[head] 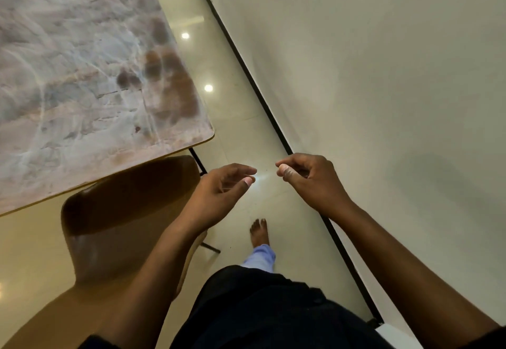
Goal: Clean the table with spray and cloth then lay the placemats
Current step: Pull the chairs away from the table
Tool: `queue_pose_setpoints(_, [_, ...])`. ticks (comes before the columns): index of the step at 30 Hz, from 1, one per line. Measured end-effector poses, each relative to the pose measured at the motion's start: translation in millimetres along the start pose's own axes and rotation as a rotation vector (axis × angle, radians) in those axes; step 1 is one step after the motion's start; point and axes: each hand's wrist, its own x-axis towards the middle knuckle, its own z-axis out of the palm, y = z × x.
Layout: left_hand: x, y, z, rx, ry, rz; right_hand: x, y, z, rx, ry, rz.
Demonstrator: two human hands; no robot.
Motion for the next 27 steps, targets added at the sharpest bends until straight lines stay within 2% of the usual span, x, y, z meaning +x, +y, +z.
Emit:
queue_pose_setpoints(15, [247,45,-82,-0.106,0.157,-0.074,275,-27,-67,0.06,-0.104,0.049])
queue_pose_setpoints(27, [441,74,-166,-0.145,0.426,-0.18,569,-70,-72,-0.128,-0.336,-0.178])
